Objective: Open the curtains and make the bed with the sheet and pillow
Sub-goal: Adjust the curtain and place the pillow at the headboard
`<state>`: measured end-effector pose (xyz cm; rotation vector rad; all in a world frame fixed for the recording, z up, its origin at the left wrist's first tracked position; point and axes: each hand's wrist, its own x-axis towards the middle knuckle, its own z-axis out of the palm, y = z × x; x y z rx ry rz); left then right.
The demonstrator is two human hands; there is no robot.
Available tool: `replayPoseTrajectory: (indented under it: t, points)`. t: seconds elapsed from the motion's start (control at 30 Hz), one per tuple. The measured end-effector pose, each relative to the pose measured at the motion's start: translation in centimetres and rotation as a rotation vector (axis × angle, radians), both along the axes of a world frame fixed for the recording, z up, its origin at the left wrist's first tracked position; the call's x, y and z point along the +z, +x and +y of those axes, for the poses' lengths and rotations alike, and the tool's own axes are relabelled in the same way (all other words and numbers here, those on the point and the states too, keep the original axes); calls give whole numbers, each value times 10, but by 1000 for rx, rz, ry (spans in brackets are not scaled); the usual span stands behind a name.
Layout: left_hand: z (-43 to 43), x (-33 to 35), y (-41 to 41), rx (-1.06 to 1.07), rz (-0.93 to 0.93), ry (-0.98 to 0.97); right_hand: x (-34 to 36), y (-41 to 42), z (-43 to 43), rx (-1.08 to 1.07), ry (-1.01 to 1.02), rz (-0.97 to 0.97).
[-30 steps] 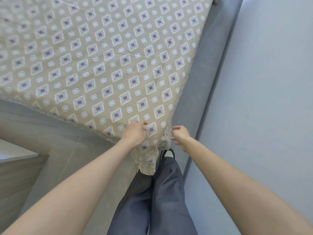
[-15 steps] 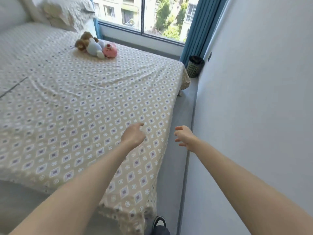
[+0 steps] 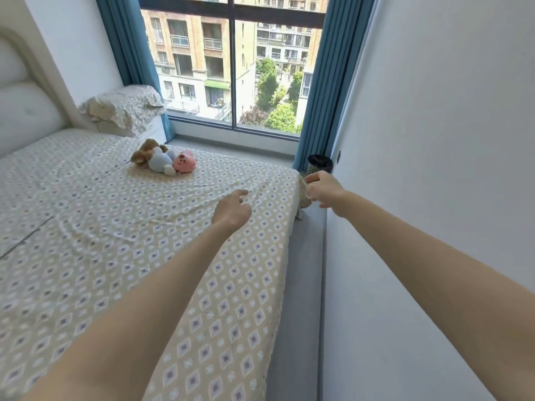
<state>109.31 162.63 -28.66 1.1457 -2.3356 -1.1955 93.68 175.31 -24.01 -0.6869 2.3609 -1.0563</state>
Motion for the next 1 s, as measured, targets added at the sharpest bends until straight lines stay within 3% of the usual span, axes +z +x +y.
replayPoseTrajectory:
  t: [0.37, 0.63, 1.0]
  points:
    - [-26, 71, -99, 0, 260, 11, 42, -78, -18, -29, -183, 23]
    - [-86, 87, -191, 17, 449, 239, 40, -161, -64, -58, -308, -23]
    - [-259, 115, -428, 49, 549, 254, 68, -395, -244, 4, -318, 16]
